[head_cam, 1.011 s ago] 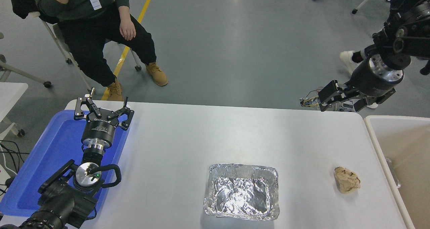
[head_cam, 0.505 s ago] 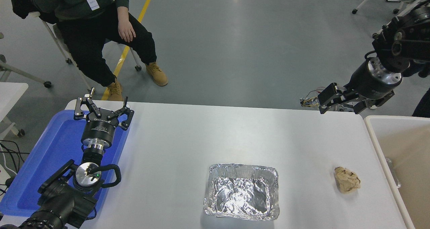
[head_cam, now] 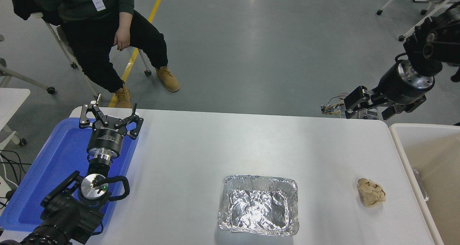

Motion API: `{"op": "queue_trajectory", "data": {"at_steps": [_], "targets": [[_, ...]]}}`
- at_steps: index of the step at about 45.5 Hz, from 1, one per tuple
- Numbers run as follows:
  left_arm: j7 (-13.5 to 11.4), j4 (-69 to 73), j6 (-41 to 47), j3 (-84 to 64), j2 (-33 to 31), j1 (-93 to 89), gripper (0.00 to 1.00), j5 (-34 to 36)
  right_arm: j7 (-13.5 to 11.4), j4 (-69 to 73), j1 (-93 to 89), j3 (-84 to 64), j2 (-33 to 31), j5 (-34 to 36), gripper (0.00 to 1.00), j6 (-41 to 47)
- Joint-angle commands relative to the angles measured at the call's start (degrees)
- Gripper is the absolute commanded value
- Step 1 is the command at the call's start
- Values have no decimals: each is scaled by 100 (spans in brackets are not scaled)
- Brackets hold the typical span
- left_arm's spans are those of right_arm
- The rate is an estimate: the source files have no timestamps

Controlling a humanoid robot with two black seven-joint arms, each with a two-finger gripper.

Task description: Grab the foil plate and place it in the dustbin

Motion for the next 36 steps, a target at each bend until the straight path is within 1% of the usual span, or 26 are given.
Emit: {"op": "queue_trajectory", "data": {"at_steps": [1,6,14,36], "targets": [[0,0,0,1,0,0,100,0,11,-230,39,-103,-85,113,100,0],[0,0,0,1,0,0,100,0,11,-248,39,-85,-243,131,100,0],[0,0,0,1,0,0,100,0,11,-187,30,29,-252,140,100,0],[0,0,0,-8,0,0,100,0,11,173,-154,389,-59,131,100,0]]}}
